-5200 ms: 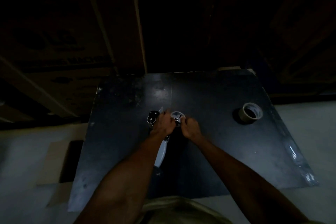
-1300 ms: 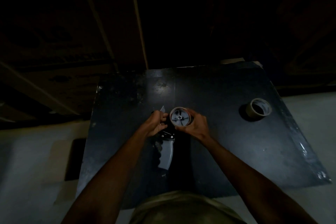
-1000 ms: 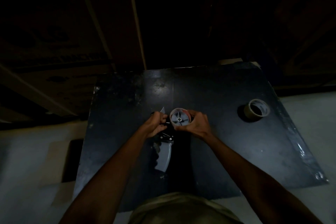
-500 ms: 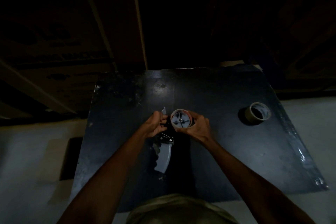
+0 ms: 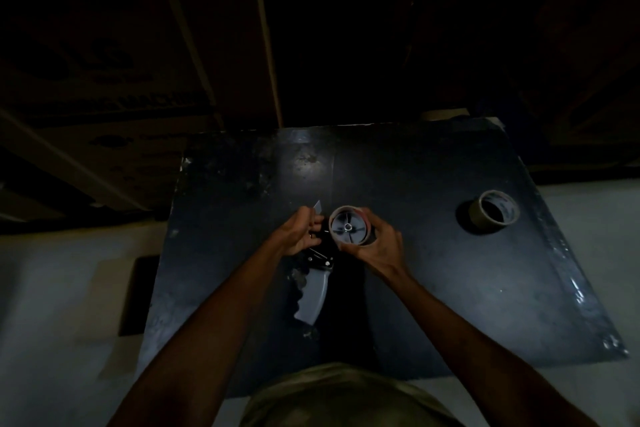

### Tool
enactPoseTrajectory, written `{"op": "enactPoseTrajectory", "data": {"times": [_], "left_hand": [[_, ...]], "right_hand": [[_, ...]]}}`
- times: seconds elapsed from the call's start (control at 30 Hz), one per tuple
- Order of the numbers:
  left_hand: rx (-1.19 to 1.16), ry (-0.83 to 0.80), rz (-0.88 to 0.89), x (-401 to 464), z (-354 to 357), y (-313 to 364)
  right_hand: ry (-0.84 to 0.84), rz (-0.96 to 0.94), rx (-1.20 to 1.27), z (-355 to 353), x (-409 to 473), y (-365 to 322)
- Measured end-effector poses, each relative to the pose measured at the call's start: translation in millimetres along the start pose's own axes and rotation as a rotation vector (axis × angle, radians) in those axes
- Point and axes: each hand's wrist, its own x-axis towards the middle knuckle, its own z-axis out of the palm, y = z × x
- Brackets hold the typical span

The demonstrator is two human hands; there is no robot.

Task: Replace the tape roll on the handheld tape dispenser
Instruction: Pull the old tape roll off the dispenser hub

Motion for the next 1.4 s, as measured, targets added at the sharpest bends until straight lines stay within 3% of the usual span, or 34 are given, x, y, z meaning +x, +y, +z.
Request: {"op": "enactPoseTrajectory", "data": {"times": [0.2,0.9,1.23,1.4], "left_hand": [[0.046,0.053,-0.004,34.4,-5.9,-15.4],[-0.051,0.0,-0.033,12.2,3.6,0.1],[-0.126,-0.006,-0.023,7.9,8.5,-1.0],[0.026,0.077,0.062,10.9,20.1,-7.9]], "right_hand": [[0.013,0.081,0.033,-5.7,9.3,9.3],[-0.017,-0.033,0.081,-11.9,-5.0,-5.8],[-0.013,0.036,0.178,-25.3,7.2,-5.7],[0.1,0.142,0.271,-33.4,2.4,8.9]]}}
